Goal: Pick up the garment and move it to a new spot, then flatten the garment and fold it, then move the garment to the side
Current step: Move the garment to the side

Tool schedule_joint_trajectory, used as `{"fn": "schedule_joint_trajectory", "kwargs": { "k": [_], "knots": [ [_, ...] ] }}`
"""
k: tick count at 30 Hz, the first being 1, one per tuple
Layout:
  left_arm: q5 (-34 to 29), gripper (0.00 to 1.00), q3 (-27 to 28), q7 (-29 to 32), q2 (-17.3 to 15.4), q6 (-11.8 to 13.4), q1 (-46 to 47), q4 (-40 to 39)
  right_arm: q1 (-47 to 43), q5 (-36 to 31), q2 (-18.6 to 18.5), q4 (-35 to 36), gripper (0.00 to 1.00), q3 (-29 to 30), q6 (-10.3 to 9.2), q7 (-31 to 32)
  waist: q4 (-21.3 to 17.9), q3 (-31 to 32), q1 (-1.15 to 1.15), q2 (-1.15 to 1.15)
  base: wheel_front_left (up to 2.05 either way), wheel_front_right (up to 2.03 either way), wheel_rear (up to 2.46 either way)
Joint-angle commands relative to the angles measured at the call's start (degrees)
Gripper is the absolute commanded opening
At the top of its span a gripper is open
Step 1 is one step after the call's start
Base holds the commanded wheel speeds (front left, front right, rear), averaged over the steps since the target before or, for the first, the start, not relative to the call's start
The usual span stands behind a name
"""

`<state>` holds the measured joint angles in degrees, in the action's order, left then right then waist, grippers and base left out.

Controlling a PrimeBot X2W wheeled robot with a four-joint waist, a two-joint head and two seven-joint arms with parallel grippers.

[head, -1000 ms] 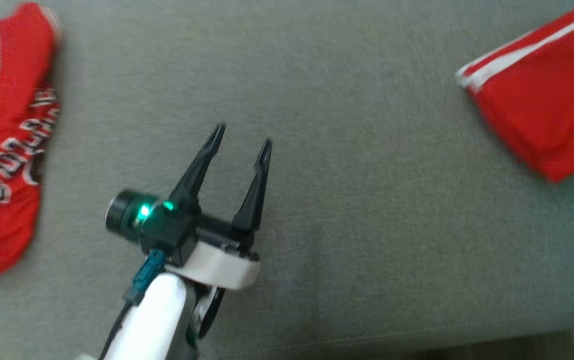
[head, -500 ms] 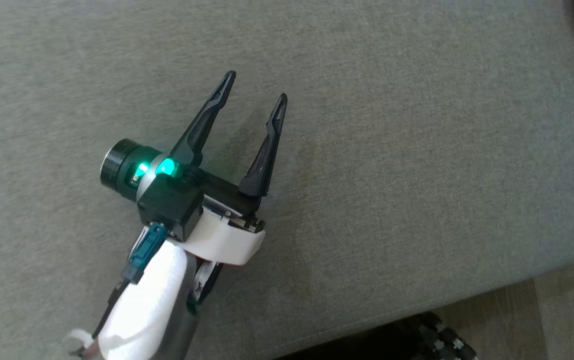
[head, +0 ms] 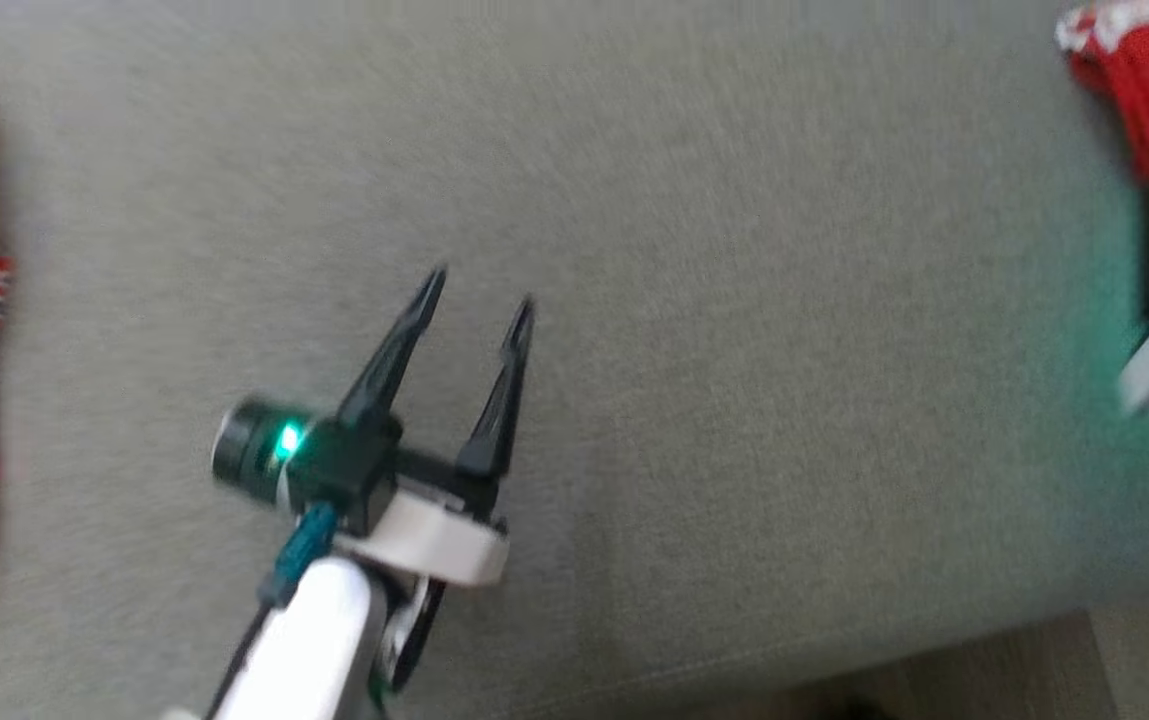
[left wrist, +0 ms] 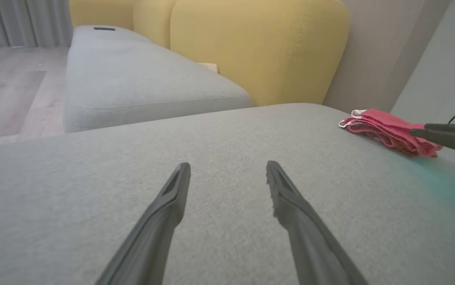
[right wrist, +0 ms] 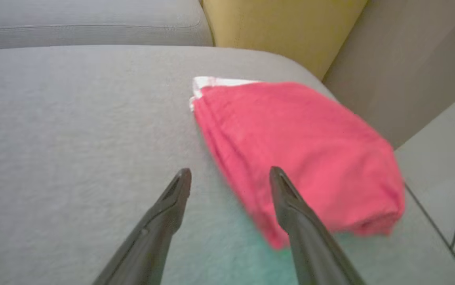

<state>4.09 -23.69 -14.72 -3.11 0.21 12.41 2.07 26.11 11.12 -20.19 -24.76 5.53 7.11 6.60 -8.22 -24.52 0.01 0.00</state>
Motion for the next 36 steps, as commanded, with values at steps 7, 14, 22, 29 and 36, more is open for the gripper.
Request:
{"fn": "schedule_joint_trajectory", "kwargs": {
  "k": [7,14,22,29,36],
  "knots": [
    [2.04,1.0,5.12,-0.28,0.2,2.88,-8.12,1.33,-10.68,2.49,3.92,1.03,1.0,-8.35,0.37,-11.46,9.29,19.77,-0.01,0.0,0.0,0.0,0.0],
    [3.03,1.0,9.2,-0.28,0.21,4.45,-14.54,3.5,-16.8,0.57,11.46,-0.68,1.0,-12.74,0.37,-21.46,10.95,27.12,-0.01,0.0,0.0,0.0,0.0],
    [3.52,1.0,11.17,-0.28,0.23,2.94,-19.97,1.43,-26.09,-0.1,14.85,11.58,1.0,-13.5,0.37,-21.58,12.23,31.12,-0.01,0.0,0.0,0.0,0.0],
    [1.65,1.0,11.26,-0.28,0.23,3.12,-23.61,-0.63,-33.31,-2.25,16.26,13.86,1.0,-11.79,0.37,-21.59,12.8,34.22,-0.01,0.0,0.0,0.0,0.0],
    [0.0,1.0,11.99,-0.28,0.23,3.69,-25.21,-2.1,-36.1,-2.7,17.02,14.28,1.0,-11.49,0.37,-21.59,12.64,35.05,-0.01,0.0,0.0,0.0,0.0]
  ]
}}
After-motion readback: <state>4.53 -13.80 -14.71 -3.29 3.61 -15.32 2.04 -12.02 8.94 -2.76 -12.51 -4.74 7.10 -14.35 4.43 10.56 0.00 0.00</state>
